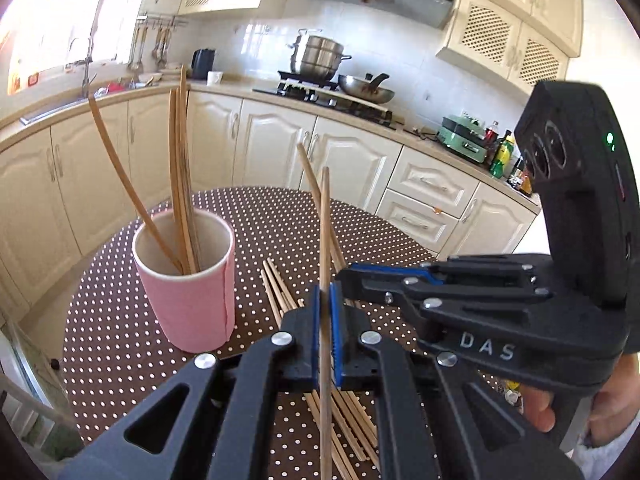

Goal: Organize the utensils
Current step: 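Lift both held chopsticks upright and carry them over the pink cup, then lower both held chopsticks into the mouth of the pink cup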

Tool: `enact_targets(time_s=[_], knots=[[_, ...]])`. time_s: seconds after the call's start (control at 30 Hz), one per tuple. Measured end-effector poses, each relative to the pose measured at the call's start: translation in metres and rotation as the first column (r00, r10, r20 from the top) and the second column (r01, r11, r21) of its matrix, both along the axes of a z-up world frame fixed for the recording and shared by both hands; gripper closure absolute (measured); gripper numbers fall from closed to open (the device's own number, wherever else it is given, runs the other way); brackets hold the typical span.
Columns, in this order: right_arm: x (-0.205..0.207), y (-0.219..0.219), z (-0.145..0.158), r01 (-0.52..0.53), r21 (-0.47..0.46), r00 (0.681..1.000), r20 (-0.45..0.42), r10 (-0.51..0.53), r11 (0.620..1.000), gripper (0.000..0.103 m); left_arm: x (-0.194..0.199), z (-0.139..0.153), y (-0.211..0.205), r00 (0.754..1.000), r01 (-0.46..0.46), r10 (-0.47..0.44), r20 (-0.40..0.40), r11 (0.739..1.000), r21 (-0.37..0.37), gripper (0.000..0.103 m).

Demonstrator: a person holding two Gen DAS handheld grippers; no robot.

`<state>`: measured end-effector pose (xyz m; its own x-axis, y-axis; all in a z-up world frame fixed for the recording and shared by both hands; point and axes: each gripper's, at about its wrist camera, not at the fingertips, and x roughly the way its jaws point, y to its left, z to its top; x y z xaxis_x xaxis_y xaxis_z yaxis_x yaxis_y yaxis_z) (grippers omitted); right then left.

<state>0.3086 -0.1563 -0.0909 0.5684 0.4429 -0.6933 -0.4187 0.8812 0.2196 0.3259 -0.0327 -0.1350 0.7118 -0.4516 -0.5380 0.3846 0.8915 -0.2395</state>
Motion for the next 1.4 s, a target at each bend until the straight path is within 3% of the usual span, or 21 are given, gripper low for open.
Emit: enact_targets(time_s=[0.37, 0.8, 1.13, 1.4], knots=[[-0.002, 0.03, 0.025, -0.044, 0.016, 0.996, 0.083, 0.043, 0.999, 0.097, -0.003, 0.017, 0.006, 0.999, 0.023, -0.023, 0.048, 1.0, -0.005, 0.097], [0.01, 0.038, 0.054, 0.007, 0.1, 0.981, 0.191, -0.026, 0.995, 0.097, -0.001, 0.053, 0.049, 0.979, -0.074, 0.088, 0.182, 0.994, -0.083, 0.098], [0.02, 0.053, 0.075, 0.033, 0.168, 0.947, 0.308, -0.085, 0.985, 0.097, 0.007, 0.089, 0.068, 0.93, -0.176, 0.202, 0.306, 0.978, -0.11, 0.098], [0.031, 0.06, 0.09, 0.052, 0.223, 0.905, 0.401, -0.14, 0.973, 0.097, 0.013, 0.103, 0.084, 0.879, -0.25, 0.299, 0.371, 0.952, -0.176, 0.098]])
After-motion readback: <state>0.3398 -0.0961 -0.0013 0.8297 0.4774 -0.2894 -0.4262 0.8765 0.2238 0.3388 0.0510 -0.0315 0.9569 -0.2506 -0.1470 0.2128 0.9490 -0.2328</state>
